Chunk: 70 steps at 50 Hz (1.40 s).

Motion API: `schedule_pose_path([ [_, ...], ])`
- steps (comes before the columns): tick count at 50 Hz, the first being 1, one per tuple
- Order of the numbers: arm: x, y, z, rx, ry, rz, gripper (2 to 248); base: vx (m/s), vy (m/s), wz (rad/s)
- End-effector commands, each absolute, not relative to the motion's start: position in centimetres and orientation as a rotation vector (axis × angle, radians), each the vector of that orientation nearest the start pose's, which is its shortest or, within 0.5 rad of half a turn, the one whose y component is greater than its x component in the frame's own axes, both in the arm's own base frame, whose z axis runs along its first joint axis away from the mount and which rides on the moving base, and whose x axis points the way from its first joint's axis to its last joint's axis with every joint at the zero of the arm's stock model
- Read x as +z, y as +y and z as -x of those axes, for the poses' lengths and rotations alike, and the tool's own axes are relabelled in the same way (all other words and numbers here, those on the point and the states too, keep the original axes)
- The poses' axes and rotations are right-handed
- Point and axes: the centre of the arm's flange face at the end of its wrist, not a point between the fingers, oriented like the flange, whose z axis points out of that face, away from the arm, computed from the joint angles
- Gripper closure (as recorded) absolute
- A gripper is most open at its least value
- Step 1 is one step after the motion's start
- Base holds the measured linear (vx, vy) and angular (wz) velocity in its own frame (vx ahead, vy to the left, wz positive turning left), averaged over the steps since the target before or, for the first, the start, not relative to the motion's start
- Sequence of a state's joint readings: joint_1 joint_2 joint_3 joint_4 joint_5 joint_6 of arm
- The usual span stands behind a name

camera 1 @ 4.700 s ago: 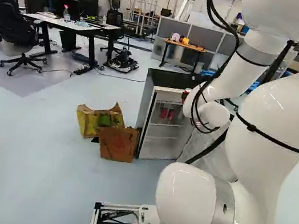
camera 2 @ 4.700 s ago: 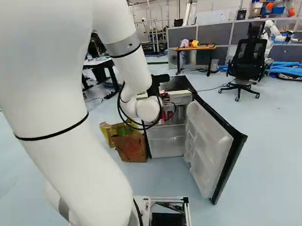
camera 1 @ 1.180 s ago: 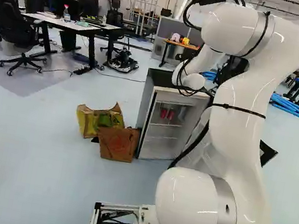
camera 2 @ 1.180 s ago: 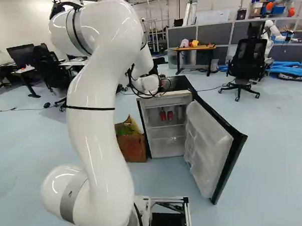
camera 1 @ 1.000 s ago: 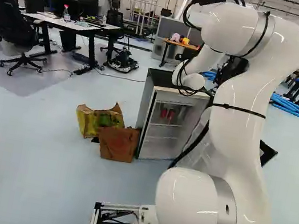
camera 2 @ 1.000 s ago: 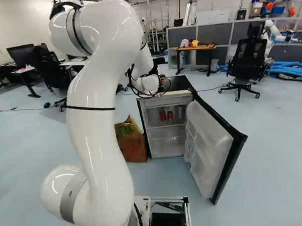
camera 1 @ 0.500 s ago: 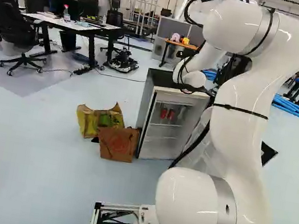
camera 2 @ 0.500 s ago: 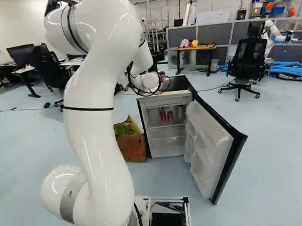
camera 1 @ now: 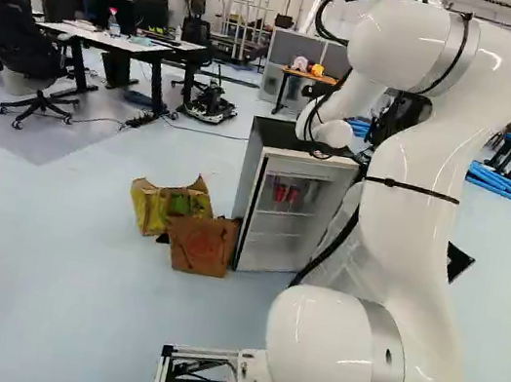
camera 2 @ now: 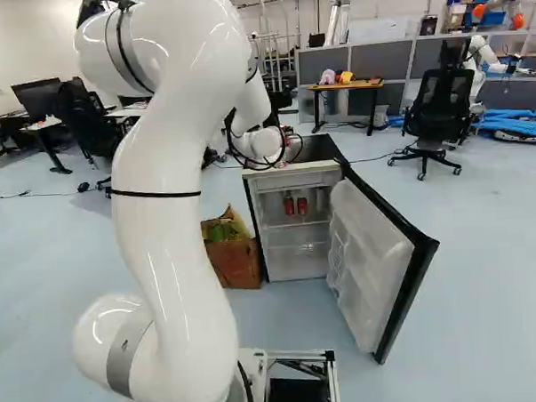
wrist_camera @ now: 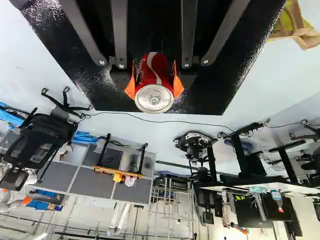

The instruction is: Grab a drink from the fridge

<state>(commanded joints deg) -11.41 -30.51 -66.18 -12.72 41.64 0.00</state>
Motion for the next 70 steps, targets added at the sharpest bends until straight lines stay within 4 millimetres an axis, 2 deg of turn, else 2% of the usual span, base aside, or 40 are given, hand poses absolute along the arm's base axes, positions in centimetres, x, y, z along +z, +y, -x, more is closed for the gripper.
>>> schedule_pose_path([
  [70, 40.9, -11.8, -64.1, -1.84, -0.095, 2.687, 156, 0.0, 0.0, 0.0],
])
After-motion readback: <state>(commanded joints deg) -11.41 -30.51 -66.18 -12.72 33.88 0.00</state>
